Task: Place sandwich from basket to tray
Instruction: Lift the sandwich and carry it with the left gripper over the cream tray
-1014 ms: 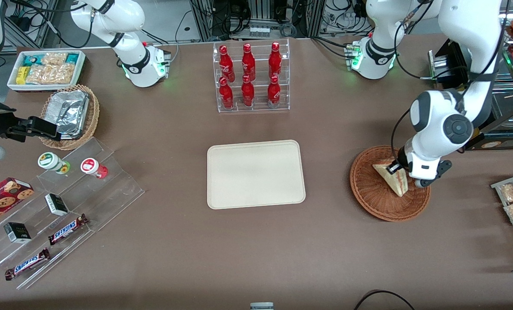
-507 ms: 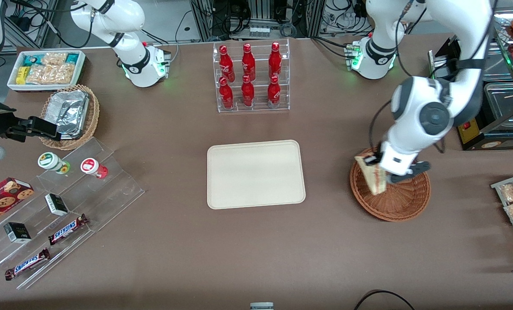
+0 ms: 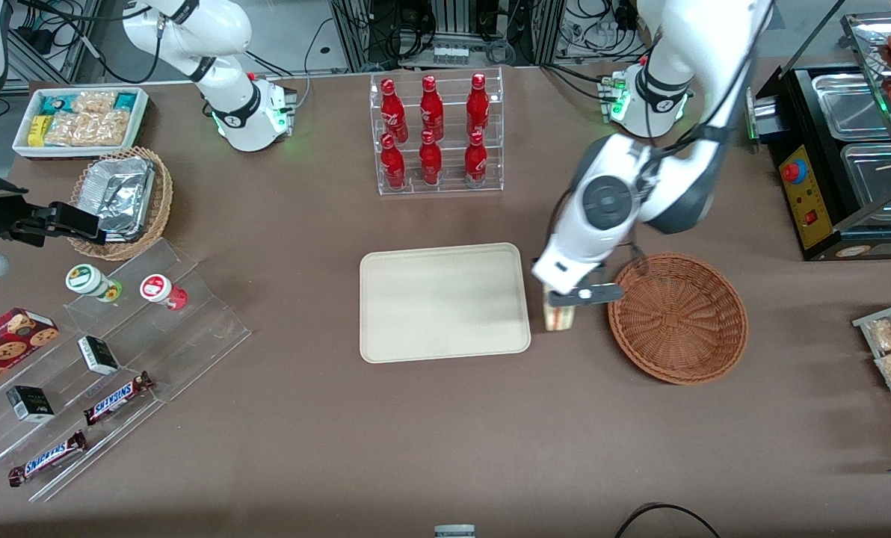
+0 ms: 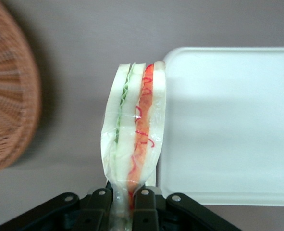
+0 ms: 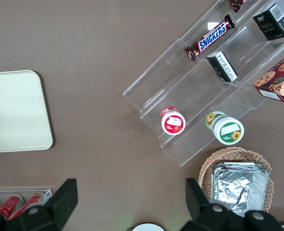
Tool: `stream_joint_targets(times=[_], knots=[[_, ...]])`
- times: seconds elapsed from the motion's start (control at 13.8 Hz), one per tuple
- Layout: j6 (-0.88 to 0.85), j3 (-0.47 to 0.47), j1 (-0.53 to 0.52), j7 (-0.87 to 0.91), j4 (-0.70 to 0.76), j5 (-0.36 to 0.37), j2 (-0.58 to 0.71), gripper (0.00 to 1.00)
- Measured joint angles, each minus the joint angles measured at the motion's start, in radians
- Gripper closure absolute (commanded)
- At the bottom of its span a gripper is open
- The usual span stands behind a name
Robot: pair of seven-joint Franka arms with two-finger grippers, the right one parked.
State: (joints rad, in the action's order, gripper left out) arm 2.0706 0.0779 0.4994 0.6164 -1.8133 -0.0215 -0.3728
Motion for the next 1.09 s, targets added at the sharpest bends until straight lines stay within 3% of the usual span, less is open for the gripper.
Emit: stream_joint_targets(times=[0.22, 0.58, 1.09], knots=[[-0.048, 0.001, 0.093, 0.109, 0.180, -0.002, -0.135, 1.00], [-0.059, 0.003, 0.222, 0.257, 0.349, -0.014, -0.288, 1.00], [-0.160, -0.002, 0.253, 0.307, 0.595, -0.023, -0.456, 1.00]])
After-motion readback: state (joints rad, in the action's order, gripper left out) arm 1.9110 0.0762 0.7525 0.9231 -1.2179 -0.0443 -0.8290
